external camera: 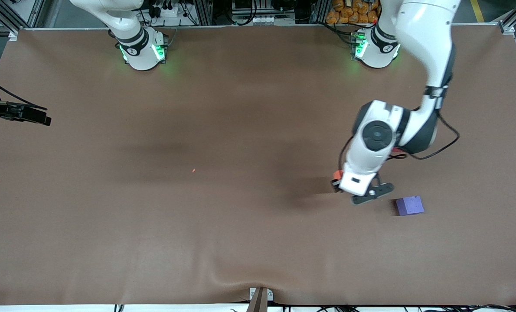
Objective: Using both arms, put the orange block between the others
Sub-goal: 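Carry the orange cube with the left gripper between the pink and blue cubes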
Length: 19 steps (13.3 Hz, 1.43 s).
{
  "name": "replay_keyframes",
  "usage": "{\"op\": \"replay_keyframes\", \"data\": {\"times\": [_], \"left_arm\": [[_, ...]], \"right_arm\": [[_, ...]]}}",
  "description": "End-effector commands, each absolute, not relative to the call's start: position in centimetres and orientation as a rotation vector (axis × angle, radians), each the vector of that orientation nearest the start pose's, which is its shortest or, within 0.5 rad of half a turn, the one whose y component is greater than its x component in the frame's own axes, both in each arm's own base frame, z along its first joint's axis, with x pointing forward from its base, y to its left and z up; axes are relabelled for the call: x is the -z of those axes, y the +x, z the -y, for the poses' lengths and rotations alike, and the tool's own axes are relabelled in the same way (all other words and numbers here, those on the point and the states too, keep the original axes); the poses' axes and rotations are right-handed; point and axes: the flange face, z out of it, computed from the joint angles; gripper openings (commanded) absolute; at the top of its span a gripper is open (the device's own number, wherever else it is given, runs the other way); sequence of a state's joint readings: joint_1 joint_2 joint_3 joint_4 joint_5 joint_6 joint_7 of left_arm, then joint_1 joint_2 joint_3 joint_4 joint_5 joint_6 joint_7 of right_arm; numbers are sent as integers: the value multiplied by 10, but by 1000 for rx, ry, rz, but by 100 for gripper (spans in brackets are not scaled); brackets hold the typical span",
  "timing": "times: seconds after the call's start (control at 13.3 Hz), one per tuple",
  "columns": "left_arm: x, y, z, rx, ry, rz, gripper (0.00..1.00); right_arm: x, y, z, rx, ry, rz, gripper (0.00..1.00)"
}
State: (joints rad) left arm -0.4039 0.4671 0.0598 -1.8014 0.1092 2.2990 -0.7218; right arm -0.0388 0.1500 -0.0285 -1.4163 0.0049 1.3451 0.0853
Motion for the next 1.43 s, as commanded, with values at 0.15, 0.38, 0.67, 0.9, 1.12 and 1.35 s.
{"op": "replay_keyframes", "data": {"times": [0.15, 0.38, 0.67, 0.9, 1.12, 1.35], "left_arm": [[-277, 596, 121, -19, -3028, 298, 29], [-274, 600, 82, -34, -3023, 337, 28], [-267, 606, 39, -23, -3032, 332, 28], [-253, 606, 21, -48, -3038, 369, 29], [-236, 609, 17, -19, -3062, 423, 29], [-222, 600, 5, 21, -3066, 451, 32]], "right_arm": [[-594, 574, 30, -305, -3106, -210, 100], [-589, 582, 25, -264, -3113, -197, 100], [-587, 587, 7, -236, -3123, -160, 100], [-580, 590, -3, -255, -3126, -131, 100], [-580, 589, -17, -255, -3123, -88, 100], [-585, 588, -32, -244, -3128, -44, 100]]}}
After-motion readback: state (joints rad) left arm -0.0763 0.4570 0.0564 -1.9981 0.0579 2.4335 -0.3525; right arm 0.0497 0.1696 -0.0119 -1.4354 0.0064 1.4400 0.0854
